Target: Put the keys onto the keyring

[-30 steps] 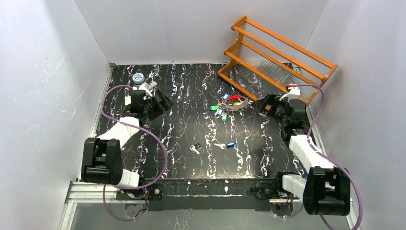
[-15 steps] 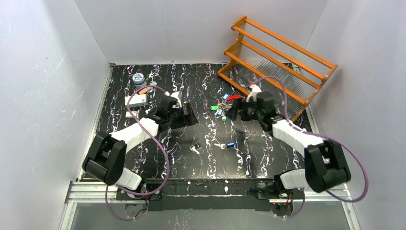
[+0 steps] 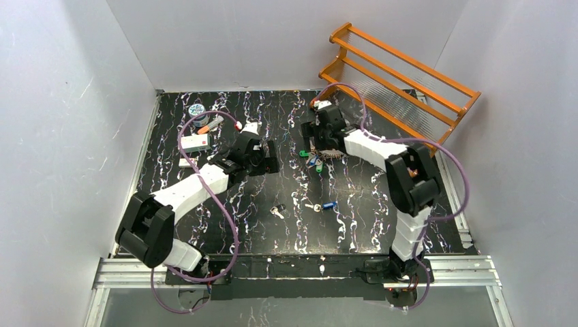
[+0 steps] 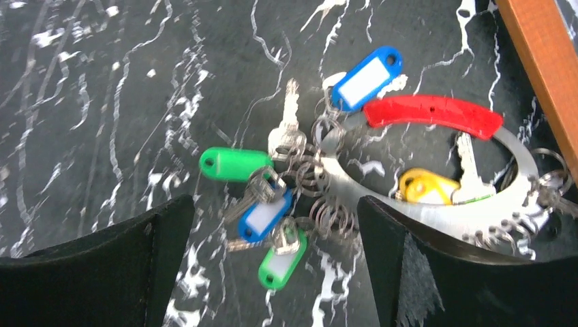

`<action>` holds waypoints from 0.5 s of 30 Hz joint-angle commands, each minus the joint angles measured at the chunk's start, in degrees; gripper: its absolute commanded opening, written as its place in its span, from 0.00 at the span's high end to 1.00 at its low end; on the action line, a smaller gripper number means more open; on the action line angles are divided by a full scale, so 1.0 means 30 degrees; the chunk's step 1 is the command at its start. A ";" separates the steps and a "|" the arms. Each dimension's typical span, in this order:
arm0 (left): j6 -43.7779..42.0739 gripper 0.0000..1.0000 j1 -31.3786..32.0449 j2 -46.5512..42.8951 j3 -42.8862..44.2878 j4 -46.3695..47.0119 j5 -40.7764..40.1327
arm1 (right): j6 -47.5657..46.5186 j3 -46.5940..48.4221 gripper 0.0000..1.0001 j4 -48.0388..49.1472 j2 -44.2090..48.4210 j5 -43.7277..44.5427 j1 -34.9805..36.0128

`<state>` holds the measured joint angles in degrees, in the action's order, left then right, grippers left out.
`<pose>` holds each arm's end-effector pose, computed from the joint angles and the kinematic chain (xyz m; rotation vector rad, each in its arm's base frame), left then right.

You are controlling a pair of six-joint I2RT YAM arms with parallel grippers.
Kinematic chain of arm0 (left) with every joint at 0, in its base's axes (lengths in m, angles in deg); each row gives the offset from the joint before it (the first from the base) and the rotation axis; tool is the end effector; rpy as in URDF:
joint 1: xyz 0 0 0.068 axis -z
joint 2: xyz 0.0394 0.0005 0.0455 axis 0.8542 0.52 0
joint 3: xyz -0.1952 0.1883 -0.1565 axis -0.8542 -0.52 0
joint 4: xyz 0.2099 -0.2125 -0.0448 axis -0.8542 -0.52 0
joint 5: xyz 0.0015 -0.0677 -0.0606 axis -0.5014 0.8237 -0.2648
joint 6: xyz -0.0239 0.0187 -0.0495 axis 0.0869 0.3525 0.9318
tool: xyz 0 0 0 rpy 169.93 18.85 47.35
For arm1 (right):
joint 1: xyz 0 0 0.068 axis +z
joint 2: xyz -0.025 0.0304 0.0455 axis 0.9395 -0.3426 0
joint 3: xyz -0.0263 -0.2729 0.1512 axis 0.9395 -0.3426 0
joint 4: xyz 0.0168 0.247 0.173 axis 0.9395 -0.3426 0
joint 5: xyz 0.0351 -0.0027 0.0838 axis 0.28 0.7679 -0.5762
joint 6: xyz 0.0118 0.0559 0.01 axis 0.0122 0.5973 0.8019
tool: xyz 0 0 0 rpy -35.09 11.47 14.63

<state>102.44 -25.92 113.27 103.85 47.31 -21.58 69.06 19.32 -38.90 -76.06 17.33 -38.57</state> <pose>0.2984 -0.1862 0.2556 -0.0540 2.2524 -0.4953 0.3993 0.2386 0.2282 -0.2944 2.2762 0.2890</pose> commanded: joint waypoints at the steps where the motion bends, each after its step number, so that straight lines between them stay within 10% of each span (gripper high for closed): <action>1: 0.0538 0.10 -0.0334 -0.1120 -0.0233 -0.0700 -0.1080 | -0.0804 0.3135 0.02 -0.2734 -0.2522 0.0880 -0.0060; 15: 0.2570 0.10 -0.4708 -0.2953 -0.3766 0.3071 0.5046 | 0.0385 0.3263 0.04 -0.3109 -0.4334 -0.7943 -0.0128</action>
<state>109.35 -38.77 108.96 93.44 53.32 -10.34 66.05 31.06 -46.70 -89.48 10.16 -39.03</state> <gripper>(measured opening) 0.902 0.978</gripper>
